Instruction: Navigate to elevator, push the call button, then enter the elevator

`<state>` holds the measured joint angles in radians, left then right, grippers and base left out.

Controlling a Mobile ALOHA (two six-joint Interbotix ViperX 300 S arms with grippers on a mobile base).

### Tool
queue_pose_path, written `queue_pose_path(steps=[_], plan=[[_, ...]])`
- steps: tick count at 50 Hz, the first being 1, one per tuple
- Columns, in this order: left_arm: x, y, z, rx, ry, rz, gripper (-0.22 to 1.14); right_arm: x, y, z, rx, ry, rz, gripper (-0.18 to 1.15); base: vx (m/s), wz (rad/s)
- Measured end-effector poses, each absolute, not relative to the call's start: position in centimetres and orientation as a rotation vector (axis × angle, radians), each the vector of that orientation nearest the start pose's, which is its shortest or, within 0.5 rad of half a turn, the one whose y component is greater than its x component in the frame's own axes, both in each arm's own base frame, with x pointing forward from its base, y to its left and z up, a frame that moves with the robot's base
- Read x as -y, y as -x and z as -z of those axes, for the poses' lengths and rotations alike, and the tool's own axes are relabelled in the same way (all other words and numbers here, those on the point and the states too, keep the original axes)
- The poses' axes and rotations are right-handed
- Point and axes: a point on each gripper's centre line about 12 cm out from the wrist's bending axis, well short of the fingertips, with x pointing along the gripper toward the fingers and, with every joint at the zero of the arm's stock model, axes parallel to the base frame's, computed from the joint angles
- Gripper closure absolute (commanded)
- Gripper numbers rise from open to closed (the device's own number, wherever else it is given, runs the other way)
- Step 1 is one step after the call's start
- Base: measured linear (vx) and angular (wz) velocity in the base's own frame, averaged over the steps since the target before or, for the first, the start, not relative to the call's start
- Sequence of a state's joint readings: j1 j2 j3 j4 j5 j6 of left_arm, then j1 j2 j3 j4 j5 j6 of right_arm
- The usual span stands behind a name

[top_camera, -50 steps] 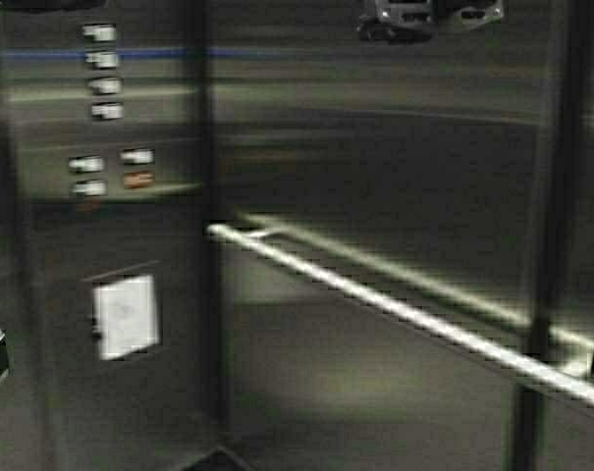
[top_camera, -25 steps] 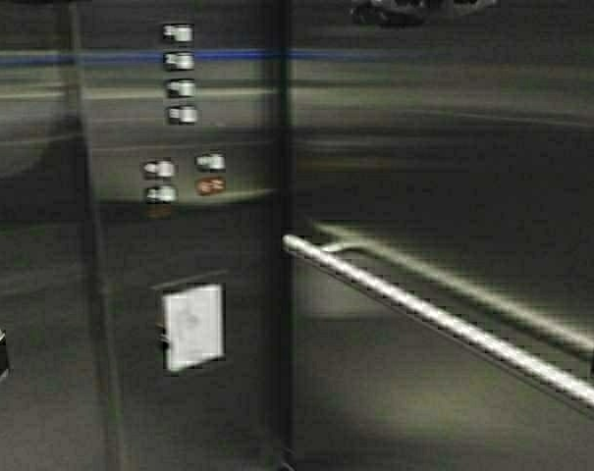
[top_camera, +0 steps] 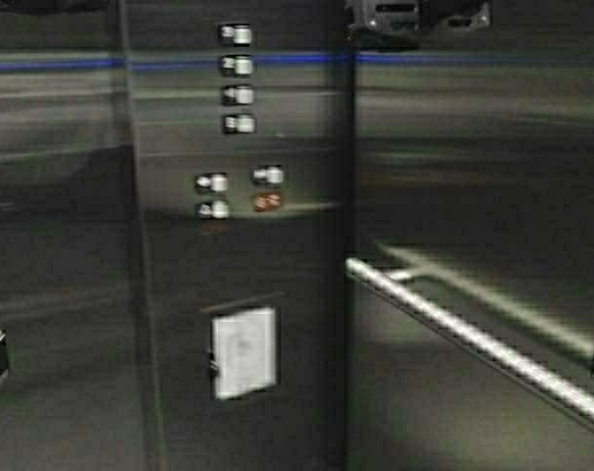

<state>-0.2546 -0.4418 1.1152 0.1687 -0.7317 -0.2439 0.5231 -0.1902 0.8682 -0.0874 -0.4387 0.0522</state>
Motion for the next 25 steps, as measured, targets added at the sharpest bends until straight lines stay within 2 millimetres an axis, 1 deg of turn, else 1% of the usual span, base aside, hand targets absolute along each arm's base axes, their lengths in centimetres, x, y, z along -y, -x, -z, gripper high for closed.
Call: queue_pose_path(steps=[16, 22, 25], plan=[[8.35, -26.49, -24.26, 0.028, 0.126, 0.373, 0.89, -17.87, -30.11, -21.65, -0.229, 0.085, -0.561, 0.91, 0.22, 0.21], [8.31, -26.5, -24.26, 0.028, 0.126, 0.371, 0.89, -17.72, -29.99, -21.28, -0.24, 0.085, -0.557, 0.91, 0.24, 0.3], [8.23, -26.52, -24.17, 0.026, 0.123, 0.368, 0.89, -17.18, -30.0, -20.81, -0.255, 0.084, -0.54, 0.91, 0.24, 0.29]])
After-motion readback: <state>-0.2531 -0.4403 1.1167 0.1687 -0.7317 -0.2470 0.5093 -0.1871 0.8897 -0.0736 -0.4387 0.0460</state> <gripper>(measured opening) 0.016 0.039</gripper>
